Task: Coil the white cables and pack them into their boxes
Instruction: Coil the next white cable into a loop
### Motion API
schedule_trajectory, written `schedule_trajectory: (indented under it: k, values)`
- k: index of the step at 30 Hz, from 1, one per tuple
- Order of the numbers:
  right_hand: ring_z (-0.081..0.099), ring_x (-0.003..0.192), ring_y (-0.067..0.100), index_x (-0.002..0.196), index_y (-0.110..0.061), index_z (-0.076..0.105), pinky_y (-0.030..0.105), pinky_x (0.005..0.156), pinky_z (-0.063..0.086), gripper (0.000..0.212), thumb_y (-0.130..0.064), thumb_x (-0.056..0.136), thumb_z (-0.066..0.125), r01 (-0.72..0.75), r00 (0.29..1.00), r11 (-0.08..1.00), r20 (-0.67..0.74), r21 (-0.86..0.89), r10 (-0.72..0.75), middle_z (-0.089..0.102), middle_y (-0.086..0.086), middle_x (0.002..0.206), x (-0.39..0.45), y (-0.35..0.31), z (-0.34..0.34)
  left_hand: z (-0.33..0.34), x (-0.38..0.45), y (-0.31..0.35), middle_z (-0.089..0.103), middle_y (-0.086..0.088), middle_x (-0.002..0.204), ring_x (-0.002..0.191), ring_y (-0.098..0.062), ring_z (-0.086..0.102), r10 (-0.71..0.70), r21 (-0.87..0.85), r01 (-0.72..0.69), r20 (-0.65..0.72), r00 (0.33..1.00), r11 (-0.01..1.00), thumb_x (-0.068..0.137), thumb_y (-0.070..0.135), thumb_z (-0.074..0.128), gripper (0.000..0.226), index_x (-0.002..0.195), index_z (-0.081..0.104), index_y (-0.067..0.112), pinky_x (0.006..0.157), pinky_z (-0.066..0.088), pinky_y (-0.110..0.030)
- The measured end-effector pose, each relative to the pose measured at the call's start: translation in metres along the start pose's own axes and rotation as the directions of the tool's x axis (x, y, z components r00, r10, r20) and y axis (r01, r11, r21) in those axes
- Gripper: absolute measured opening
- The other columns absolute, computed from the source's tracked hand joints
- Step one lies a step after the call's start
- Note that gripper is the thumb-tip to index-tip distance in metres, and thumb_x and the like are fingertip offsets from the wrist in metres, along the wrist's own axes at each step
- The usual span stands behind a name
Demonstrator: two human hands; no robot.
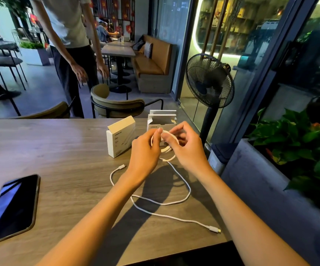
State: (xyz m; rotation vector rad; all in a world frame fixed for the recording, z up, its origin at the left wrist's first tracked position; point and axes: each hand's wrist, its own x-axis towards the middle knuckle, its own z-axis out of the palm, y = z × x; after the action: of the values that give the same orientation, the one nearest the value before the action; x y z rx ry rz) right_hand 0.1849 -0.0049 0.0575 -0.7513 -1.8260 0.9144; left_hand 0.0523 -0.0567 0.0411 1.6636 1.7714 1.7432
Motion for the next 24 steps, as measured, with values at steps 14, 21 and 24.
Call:
schedule_trajectory:
  k: [14, 21, 24]
  values:
    - [0.058, 0.064, 0.004, 0.099, -0.028, 0.058, 0.017, 0.058, 0.046, 0.018, -0.040, 0.096, 0.070, 0.202, 0.977, 0.910, 0.133, -0.363, -0.164, 0.062, -0.010, 0.076, 0.005, 0.004, -0.014, -0.004, 0.003, -0.018, 0.072, 0.001, 0.087, 0.082, -0.012, 0.068, -0.066, -0.213, 0.130, 0.284, 0.957, 0.968, 0.110, 0.032, 0.040, 0.037, 0.104, 0.072, 0.014, 0.077, 0.056, -0.033]
    - [0.062, 0.062, 0.000, 0.107, -0.014, 0.055, 0.011, 0.054, 0.046, 0.019, -0.030, 0.102, 0.064, 0.193, 0.956, 0.913, -0.139, -0.358, -0.257, 0.066, -0.009, 0.076, -0.002, 0.012, 0.000, -0.003, -0.001, -0.008, 0.071, 0.015, 0.098, 0.083, -0.002, 0.064, 0.020, -0.274, 0.066, 0.298, 0.954, 0.959, 0.111, 0.025, 0.039, 0.033, 0.128, 0.066, 0.018, 0.073, 0.050, -0.020]
    - [0.072, 0.070, 0.005, 0.108, -0.015, 0.054, 0.020, 0.056, 0.057, 0.020, -0.032, 0.101, 0.063, 0.176, 0.936, 0.949, -0.253, -0.263, -0.244, 0.074, -0.004, 0.081, -0.003, 0.014, 0.002, -0.005, -0.001, -0.006, 0.072, 0.007, 0.113, 0.099, -0.004, 0.069, 0.019, -0.259, 0.064, 0.307, 0.952, 0.964, 0.109, 0.023, 0.045, 0.031, 0.134, 0.062, 0.016, 0.081, 0.054, -0.018]
